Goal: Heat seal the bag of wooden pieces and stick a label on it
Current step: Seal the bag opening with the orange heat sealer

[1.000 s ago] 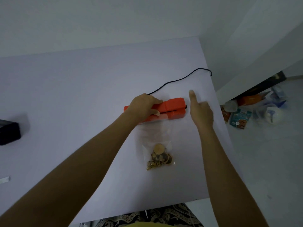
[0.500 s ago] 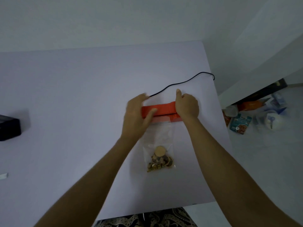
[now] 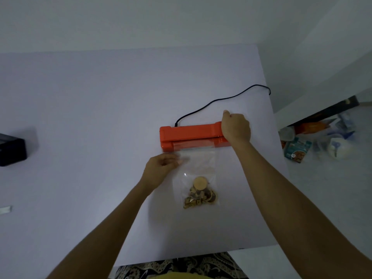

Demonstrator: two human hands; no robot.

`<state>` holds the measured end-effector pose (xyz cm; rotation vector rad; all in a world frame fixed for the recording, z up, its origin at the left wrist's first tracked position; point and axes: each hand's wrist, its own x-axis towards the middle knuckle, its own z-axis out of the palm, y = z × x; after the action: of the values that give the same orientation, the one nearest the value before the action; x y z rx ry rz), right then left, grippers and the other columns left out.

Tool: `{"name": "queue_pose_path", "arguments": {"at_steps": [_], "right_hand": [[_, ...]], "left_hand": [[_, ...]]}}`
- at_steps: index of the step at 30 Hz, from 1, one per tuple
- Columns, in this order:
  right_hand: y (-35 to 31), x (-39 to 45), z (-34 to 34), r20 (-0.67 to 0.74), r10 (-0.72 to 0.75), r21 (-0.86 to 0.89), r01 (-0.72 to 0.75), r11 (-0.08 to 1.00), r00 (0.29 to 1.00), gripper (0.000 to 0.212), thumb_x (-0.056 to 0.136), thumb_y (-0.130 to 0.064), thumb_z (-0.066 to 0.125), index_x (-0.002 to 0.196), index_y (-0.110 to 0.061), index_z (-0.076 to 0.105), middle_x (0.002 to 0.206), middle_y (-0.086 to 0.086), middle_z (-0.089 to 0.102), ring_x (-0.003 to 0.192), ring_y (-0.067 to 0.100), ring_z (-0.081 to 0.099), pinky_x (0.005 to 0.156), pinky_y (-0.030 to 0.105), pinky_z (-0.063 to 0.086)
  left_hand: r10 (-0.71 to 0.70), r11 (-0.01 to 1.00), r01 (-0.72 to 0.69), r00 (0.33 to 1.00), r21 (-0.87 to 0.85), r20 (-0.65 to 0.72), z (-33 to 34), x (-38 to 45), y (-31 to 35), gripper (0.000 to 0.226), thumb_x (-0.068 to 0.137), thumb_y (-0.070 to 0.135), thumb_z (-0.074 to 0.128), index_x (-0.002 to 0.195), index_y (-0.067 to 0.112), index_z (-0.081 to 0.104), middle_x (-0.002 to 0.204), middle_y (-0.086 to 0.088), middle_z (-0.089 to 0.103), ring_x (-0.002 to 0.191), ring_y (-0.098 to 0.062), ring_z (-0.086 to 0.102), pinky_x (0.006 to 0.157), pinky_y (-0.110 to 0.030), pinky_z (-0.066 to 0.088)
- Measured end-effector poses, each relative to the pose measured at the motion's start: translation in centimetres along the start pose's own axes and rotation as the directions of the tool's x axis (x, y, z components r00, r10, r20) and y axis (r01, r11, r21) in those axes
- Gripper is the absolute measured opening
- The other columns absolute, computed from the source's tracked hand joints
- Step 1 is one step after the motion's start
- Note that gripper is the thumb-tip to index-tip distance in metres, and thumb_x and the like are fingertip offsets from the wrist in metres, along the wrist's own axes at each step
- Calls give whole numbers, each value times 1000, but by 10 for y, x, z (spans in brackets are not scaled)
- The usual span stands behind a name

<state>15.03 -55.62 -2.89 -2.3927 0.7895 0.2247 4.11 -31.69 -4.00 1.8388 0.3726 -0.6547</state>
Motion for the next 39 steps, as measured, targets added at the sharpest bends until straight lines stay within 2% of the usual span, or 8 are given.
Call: {"name": "queue_pose_path", "arguments": {"at_steps": [3, 6, 8, 12, 16, 21, 33, 39], "right_hand": [[0, 0, 1, -3, 3, 12, -3, 1000, 1000, 49, 95, -40, 35, 72, -7, 62, 75, 9, 62, 70, 26, 57, 62, 30, 36], [0, 0, 2, -5, 13, 27, -13, 1000, 1000, 46, 94, -38, 36, 66, -9, 58, 71, 8, 60, 67, 26, 56, 57, 29, 34], [0, -1, 1, -10, 13, 38, -12, 999, 1000, 47, 95, -38, 36, 63, -10, 55, 69, 7, 59, 65, 25, 55, 54, 29, 34], [0, -1, 0, -12, 14, 54, -13, 998, 1000, 49, 97, -40, 34, 69, -9, 59, 74, 8, 62, 69, 25, 57, 62, 30, 38], [1, -1, 2, -17, 2, 32, -2, 999, 1000, 51, 98, -40, 32, 79, -6, 65, 77, 8, 63, 73, 25, 58, 65, 31, 40], [3, -2, 2, -36, -22, 27, 23, 999, 999, 46, 100, -35, 32, 71, -10, 58, 71, 5, 59, 69, 24, 57, 63, 29, 38], [1, -4, 1, -45, -15, -7, 14, 1000, 999, 47, 100, -35, 31, 94, -5, 67, 90, 10, 67, 80, 27, 61, 68, 31, 43], [2, -3, 3, -49, -19, -15, 19, 1000, 999, 48, 100, -35, 31, 96, -4, 67, 91, 12, 68, 80, 27, 61, 67, 30, 40]], "left_hand": [[-21, 994, 16, 999, 111, 44, 4, 8, -5, 15, 75, 52, 71, 89, 48, 73, 96, 24, 71, 101, -6, 63, 103, -44, 43], [-48, 995, 43, 997, 92, 55, 5, 12, -4, 21, 67, 61, 70, 83, 48, 73, 92, 25, 71, 101, -9, 64, 104, -51, 39], [-52, 996, 47, 996, 72, 68, 5, 11, -3, 24, 65, 62, 71, 82, 46, 74, 91, 23, 72, 99, -9, 65, 104, -49, 40], [-52, 997, 48, 996, 53, 77, 3, 10, -3, 5, 76, 43, 74, 81, 43, 75, 90, 20, 73, 98, -9, 66, 104, -46, 43], [-50, 998, 48, 995, 28, 81, 3, 10, -3, 5, 78, 39, 74, 81, 41, 76, 90, 19, 74, 97, -7, 66, 103, -43, 45], [-64, 998, 66, 993, -15, 94, 4, 10, -2, 7, 80, 32, 73, 86, 33, 78, 92, 13, 74, 95, -8, 66, 100, -39, 49], [-42, 999, 43, 995, -6, 90, 4, 10, -3, 8, 80, 34, 73, 86, 33, 77, 92, 15, 74, 96, -5, 65, 104, -39, 45], [-17, 1000, 17, 996, -2, 85, 3, 9, -5, 8, 78, 35, 73, 86, 34, 77, 92, 16, 74, 98, -5, 65, 105, -40, 44]]}}
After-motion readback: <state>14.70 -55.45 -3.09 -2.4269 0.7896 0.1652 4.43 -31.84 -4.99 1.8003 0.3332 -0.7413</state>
